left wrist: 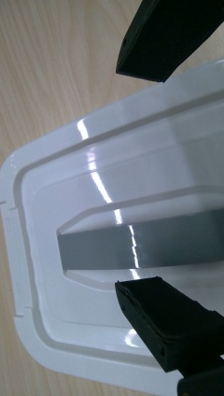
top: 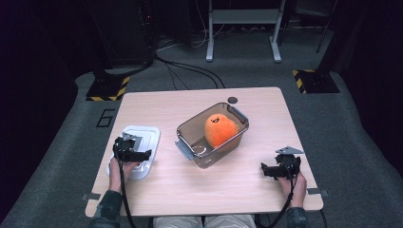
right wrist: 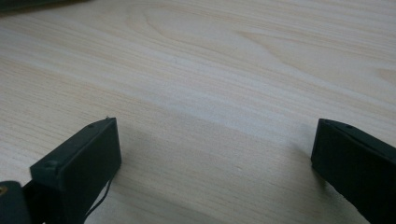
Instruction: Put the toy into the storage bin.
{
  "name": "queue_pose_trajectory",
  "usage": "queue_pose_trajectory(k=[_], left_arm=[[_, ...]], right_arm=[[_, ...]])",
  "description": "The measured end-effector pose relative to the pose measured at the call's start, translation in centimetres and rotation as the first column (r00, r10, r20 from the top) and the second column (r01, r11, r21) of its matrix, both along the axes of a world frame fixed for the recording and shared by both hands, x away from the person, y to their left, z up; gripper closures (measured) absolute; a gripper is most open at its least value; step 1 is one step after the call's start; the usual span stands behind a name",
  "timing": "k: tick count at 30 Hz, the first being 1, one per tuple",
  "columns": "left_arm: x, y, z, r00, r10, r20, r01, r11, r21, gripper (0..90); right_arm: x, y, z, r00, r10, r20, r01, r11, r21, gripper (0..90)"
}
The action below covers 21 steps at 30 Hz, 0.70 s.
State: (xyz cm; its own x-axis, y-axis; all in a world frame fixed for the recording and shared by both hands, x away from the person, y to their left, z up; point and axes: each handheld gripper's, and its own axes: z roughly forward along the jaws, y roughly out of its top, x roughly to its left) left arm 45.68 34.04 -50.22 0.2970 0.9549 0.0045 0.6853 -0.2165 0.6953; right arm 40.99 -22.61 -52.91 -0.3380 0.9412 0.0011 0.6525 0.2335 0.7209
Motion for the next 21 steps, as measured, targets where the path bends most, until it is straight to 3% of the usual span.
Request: queue_pose_trajectory(k=[4, 11, 13, 16, 21], left_arm=[[0.4, 0.4, -0.2, 0.9999, 0.006, -0.012, -0.006, 0.9999, 0.011, 1.7], [1.1, 1.4, -0.1, 0.9981, 0.060, -0.017, -0.059, 0.9980, 0.020, 16.7], [1.2, 1.8, -0.2, 0.9969, 0.076, -0.021, -0.076, 0.9971, 0.003, 26.3], [1.3, 2.2, -0.3, 0.9958, 0.090, -0.016, -0.090, 0.9959, -0.007, 33.9], [1.2, 2.1, -0.3, 0.9961, 0.087, -0.018, -0.086, 0.9961, 0.020, 47.8]], right_arm=[[0.0, 0.0, 0.0, 1.0000, -0.001, 0.000, 0.001, 1.000, 0.000, 0.9], [0.0, 0.0, 0.0, 1.0000, -0.001, 0.001, 0.001, 1.000, 0.000, 1.3], [0.0, 0.0, 0.0, 1.0000, -0.001, 0.001, 0.001, 1.000, 0.001, 1.3], [0.0, 0.0, 0.0, 1.0000, -0.001, 0.002, 0.001, 1.000, 0.000, 1.3], [0.0, 0.0, 0.0, 1.0000, -0.001, 0.001, 0.001, 1.000, 0.001, 1.3]])
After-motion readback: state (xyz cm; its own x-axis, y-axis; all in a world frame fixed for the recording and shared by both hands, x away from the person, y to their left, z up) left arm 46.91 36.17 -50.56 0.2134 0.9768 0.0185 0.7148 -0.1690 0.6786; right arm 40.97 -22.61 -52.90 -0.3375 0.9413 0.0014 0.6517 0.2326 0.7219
